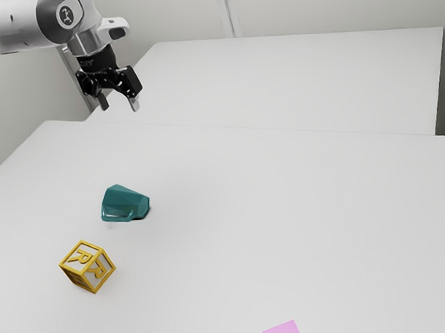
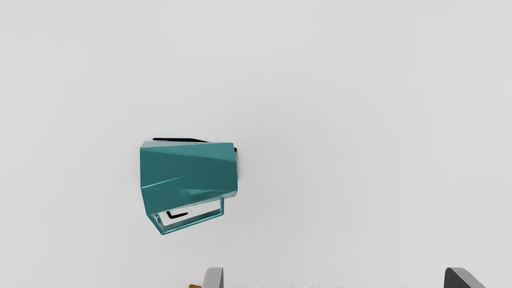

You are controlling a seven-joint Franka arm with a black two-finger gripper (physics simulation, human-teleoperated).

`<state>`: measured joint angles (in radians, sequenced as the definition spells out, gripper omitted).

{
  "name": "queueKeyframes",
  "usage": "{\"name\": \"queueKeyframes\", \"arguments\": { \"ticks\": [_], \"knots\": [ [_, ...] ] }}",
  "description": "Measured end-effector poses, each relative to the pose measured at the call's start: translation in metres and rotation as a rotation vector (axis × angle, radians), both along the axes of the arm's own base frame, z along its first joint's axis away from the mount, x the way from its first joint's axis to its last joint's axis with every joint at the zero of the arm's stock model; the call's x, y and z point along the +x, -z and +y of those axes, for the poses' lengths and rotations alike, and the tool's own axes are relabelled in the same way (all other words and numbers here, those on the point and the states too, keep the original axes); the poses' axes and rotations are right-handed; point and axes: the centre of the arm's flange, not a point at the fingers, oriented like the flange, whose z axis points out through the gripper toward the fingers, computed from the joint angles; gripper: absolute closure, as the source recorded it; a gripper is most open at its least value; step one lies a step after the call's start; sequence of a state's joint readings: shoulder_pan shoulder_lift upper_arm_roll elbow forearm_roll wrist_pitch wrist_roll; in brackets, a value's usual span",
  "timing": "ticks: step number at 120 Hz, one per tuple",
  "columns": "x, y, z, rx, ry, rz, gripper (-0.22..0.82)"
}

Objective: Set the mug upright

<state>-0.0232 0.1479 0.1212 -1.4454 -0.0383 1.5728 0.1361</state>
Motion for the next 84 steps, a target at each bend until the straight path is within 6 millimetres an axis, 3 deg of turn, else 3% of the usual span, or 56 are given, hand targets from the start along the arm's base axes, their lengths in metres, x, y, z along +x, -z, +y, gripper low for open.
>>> {"name": "queueKeyframes", "arguments": {
  "ticks": [52, 60, 84],
  "knots": [
    [-0.005, -0.005, 0.000, -0.050, -0.003, -0.004, 0.00],
    [-0.010, -0.003, 0.019, -0.121, -0.036, -0.004, 0.00],
    [-0.031, 0.024, 0.112, -0.353, -0.155, -0.010, 0.00]
  ]
}}
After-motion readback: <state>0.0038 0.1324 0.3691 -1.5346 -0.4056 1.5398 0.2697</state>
